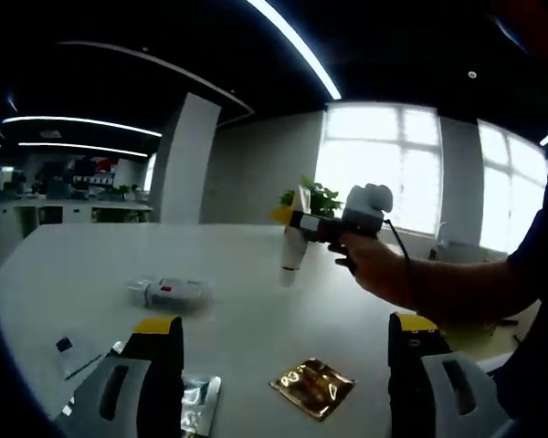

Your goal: Arrange the skincare products in the storage area until every visible bottle or jar stands upright without overlapping.

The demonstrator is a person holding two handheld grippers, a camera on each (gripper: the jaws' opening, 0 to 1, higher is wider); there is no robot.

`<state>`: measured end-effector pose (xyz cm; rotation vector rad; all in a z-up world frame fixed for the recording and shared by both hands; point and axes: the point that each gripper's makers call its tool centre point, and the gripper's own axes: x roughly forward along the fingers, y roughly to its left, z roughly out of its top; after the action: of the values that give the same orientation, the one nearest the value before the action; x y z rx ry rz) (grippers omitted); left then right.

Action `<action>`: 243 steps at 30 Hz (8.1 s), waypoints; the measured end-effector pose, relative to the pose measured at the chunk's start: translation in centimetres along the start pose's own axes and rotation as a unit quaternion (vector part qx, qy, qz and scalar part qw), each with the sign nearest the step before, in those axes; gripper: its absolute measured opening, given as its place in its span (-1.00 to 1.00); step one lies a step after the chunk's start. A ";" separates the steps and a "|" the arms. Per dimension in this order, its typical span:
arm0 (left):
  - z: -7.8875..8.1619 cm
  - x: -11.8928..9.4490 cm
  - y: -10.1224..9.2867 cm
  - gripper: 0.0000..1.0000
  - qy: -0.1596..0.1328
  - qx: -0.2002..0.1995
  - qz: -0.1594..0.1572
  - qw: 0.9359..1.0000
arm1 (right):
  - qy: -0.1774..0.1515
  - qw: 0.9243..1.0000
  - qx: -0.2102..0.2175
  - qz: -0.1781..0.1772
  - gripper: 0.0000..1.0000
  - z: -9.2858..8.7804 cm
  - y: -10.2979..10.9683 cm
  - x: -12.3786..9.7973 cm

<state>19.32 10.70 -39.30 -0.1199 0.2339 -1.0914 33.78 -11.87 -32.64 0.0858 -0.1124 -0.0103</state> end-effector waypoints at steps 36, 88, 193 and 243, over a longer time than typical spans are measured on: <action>-2.7 -0.1 0.4 0.99 0.045 -0.018 -0.006 0.999 | 0.013 0.999 -0.035 -0.025 -0.35 -1.0 -2.6 3.4; -3.7 0.2 -0.8 0.86 0.068 -0.016 -0.037 0.997 | 0.027 0.998 -0.046 -0.027 -0.27 -2.2 -2.7 3.8; -1.3 1.4 -1.5 0.60 0.052 0.002 -0.050 0.997 | 0.205 0.979 -0.001 0.011 -0.35 -11.2 -2.4 -4.9; -1.7 1.4 -1.6 0.60 0.074 0.015 -0.035 0.997 | 0.120 0.992 -0.029 0.024 -0.99 -6.1 -2.2 -3.0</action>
<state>18.08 8.76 -40.77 -0.0206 0.3482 -1.1752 31.48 -13.48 -39.19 0.0253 0.1256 0.0447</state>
